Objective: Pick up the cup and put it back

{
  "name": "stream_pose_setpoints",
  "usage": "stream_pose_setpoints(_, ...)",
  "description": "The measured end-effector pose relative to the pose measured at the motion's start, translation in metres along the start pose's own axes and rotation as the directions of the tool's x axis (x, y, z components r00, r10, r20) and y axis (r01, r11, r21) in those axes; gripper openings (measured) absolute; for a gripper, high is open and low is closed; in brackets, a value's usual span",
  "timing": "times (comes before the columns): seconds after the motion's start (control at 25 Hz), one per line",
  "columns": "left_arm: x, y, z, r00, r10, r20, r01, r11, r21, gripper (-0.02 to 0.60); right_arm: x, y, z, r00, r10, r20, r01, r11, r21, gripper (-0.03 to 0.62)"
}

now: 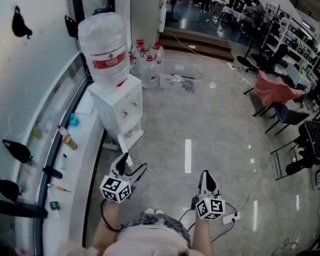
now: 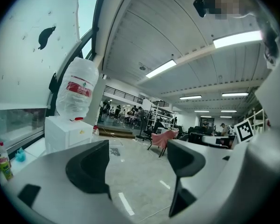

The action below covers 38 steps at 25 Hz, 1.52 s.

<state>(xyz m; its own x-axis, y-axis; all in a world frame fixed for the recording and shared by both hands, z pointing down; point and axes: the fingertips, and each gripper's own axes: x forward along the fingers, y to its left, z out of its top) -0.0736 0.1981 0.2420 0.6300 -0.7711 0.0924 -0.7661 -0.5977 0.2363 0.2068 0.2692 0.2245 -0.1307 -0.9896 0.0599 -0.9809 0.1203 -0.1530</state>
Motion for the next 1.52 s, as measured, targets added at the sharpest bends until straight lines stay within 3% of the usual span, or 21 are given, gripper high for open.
stream_pose_setpoints(0.4,0.006,0.017,-0.012,1.000,0.010,-0.029,-0.010,1.000,-0.001,0.374,0.017,0.000,-0.017,1.000,-0.005,-0.004,0.005,1.000,0.024,0.017)
stream_pose_setpoints(0.8,0.052,0.038,-0.005,0.999,0.040,-0.020,-0.040,0.999,0.003,0.374,0.072,-0.018,-0.012,1.000,0.026,0.010,-0.026,0.999,0.025,0.017)
stream_pose_setpoints(1.12,0.107,0.080,0.005,0.989,0.150,-0.001,-0.150,0.989,0.008,0.374,0.166,-0.038,-0.012,0.993,0.118,-0.017,-0.118,0.993,0.024,0.017)
stream_pose_setpoints(1.32,0.149,0.124,0.015,0.961,0.276,0.021,-0.276,0.961,-0.005,0.374,0.266,-0.042,-0.011,0.965,0.258,-0.049,-0.259,0.966,-0.003,0.017)
stream_pose_setpoints(1.52,0.199,0.155,0.044,0.897,0.439,0.057,-0.439,0.898,-0.009,0.374,0.381,-0.036,0.017,0.891,0.451,-0.062,-0.452,0.892,-0.010,0.017)
